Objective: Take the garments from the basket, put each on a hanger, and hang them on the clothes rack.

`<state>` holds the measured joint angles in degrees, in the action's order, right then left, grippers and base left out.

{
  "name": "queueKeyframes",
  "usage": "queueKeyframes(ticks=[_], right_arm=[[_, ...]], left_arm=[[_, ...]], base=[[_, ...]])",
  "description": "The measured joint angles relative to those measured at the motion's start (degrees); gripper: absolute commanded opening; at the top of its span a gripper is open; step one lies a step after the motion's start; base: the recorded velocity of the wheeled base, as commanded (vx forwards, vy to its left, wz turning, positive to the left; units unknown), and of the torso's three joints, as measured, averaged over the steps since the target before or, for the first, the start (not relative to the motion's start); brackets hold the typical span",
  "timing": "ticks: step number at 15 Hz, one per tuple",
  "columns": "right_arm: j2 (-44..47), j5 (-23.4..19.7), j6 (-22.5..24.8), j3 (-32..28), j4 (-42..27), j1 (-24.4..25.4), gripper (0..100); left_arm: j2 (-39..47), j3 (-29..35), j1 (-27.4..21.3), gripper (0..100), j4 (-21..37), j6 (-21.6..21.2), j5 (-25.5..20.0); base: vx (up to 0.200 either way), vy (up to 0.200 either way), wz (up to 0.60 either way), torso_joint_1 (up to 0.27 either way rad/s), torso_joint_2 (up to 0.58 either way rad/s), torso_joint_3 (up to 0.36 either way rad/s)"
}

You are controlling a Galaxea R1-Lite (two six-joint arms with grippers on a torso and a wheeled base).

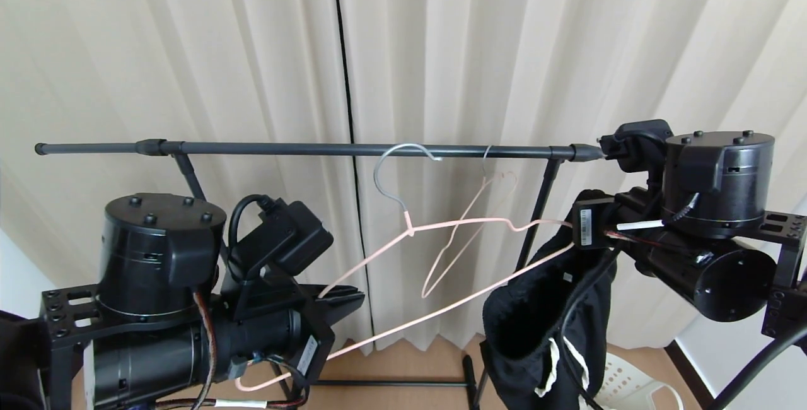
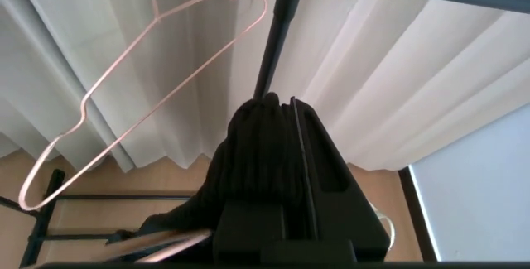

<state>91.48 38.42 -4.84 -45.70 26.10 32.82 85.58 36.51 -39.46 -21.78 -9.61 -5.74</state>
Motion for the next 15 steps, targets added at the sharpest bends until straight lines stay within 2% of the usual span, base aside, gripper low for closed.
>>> queueKeyframes(ticks=[5, 8, 11, 15], right_arm=[[0.3, 0.4, -0.5, 0.5, 0.0, 2.6, 0], [0.3, 0.8, -1.3, 0.6, -0.1, 4.1, 0], [-0.1, 1.7, -3.2, 0.9, -0.5, 8.2, 0], [-0.4, 3.9, -3.5, 0.5, -0.7, 13.3, 0]], left_arm=[[3.7, 3.3, 0.0, 0, 0.0, 3.3, 0.2], [5.4, 4.3, 0.0, 0, -1.0, 3.6, 0.2], [6.9, 4.0, 0.0, 0, -3.4, 4.0, 0.5], [8.9, 3.9, 0.0, 0, -5.4, 4.3, 0.6]], base=[[0.000, 0.000, 0.00, 0.000, 0.00, 0.000], [0.000, 0.000, 0.00, 0.000, 0.00, 0.000], [0.000, 0.000, 0.00, 0.000, 0.00, 0.000], [0.000, 0.000, 0.00, 0.000, 0.00, 0.000]])
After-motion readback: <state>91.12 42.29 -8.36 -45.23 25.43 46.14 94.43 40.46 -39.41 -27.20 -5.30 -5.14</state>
